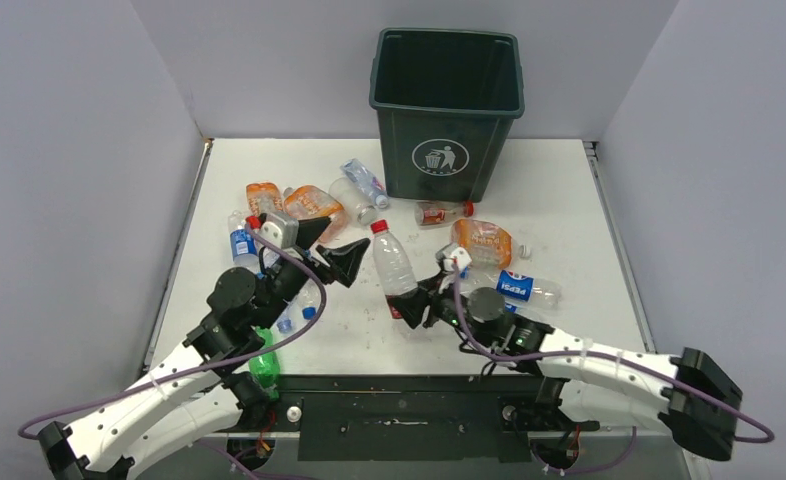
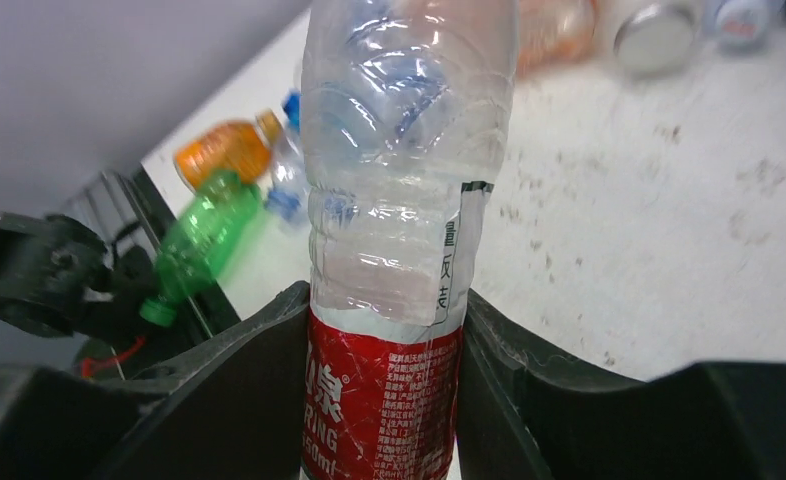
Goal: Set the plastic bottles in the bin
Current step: Pick up the plastic bottle at the center of the board.
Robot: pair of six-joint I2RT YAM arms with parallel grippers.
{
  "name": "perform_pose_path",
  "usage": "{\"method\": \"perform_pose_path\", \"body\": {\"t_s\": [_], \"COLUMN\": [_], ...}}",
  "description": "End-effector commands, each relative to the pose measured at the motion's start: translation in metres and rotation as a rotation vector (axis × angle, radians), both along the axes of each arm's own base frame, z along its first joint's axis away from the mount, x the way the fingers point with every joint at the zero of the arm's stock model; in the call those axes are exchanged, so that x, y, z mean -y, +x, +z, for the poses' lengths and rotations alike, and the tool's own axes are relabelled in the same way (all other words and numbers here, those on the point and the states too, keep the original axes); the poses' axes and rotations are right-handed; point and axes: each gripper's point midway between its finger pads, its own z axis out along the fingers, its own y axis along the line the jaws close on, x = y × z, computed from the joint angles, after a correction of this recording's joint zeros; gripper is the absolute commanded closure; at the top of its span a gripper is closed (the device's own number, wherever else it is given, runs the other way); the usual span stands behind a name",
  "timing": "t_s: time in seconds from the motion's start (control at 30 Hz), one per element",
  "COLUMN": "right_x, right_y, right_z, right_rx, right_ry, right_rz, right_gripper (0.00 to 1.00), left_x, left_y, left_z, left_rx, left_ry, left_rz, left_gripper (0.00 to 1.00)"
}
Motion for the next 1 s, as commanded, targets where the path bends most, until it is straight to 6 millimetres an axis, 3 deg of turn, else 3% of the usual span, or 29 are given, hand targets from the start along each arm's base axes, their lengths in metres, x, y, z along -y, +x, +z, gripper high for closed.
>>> {"method": "perform_pose_path", "body": {"t_s": [0.0, 0.13, 0.3, 0.57, 0.9, 0.97], "right_x": [0.024, 0.036, 0.051, 0.046, 0.038, 0.037], "right_y": [0.003, -0.006, -0.015, -0.029, -0.034, -0.034], "right_z": [0.073, 0.093, 0.112, 0.130, 0.125, 0.125], "right_rx": [0.250, 0.298, 0.348, 0.387, 0.376, 0.374], "right_ry": [0.223, 0.326, 0.452, 0.548, 0.556, 0.563], "right_rz": [-0.070, -0.070, -0.081, -0.015, 0.021, 0.024], "right_gripper": [0.58, 0.59, 0.60, 0.61, 0.61, 0.61], "left_x": [0.035, 0.062, 0.080, 0.115, 0.127, 0.130], "left_y": [-0.019, -0.035, -0.041, -0.050, -0.068, -0.071], "left_z": [0.042, 0.042, 0.034, 0.014, 0.021, 0.022], "left_rx": [-0.143, -0.177, -0.236, -0.368, -0.349, -0.336], "left_ry": [-0.219, -0.311, -0.343, -0.292, -0.339, -0.334], "left_rz": [-0.214, -0.399, -0.515, -0.700, -0.845, -0.855], "left_gripper": [0.04, 0.04, 0.04, 0.04, 0.01, 0.08]}}
